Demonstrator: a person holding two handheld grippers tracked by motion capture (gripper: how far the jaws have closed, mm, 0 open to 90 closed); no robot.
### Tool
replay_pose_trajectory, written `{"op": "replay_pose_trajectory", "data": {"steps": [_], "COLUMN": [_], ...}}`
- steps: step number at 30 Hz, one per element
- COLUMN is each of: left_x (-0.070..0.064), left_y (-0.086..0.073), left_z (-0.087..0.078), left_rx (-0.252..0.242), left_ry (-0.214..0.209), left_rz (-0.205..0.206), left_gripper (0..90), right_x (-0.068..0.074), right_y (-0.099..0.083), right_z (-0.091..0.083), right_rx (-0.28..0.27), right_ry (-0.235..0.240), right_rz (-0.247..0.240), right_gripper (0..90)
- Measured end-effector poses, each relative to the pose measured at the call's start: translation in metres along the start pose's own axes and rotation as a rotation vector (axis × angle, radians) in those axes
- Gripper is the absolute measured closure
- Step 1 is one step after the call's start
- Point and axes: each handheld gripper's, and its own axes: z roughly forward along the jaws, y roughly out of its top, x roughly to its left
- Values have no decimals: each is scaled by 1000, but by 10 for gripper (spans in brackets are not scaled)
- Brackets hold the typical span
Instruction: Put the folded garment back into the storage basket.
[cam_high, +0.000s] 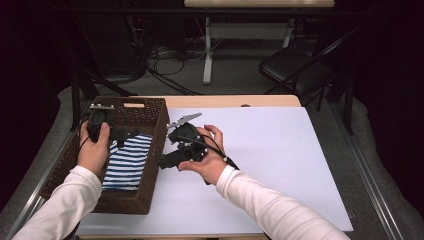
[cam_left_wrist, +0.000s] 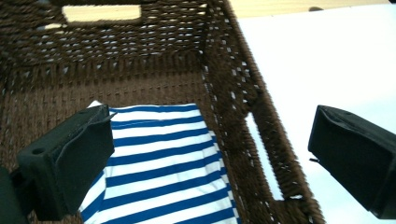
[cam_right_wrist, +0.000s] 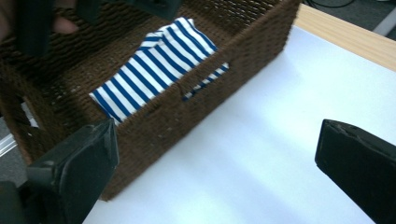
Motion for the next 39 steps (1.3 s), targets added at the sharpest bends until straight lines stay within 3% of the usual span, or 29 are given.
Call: {"op": "replay_pose_trajectory", "data": {"steps": [22, 32, 39], "left_x": [-64, -95, -117], "left_y": [-6, -15, -20], "left_z": [13, 27, 30], "left_rx": [31, 44, 47], "left_ry": [-107, -129, -194], "left_rz": [140, 214, 235], "left_gripper": [2, 2, 2], "right_x": [-58, -87, -111], "right_y": [-46, -72, -96], "right_z": [-33, -43, -49], "right_rx": [-20, -34, -48], "right_ry": [-109, -152, -219], "right_rz": [62, 128, 173], "right_gripper": [0, 0, 0]}}
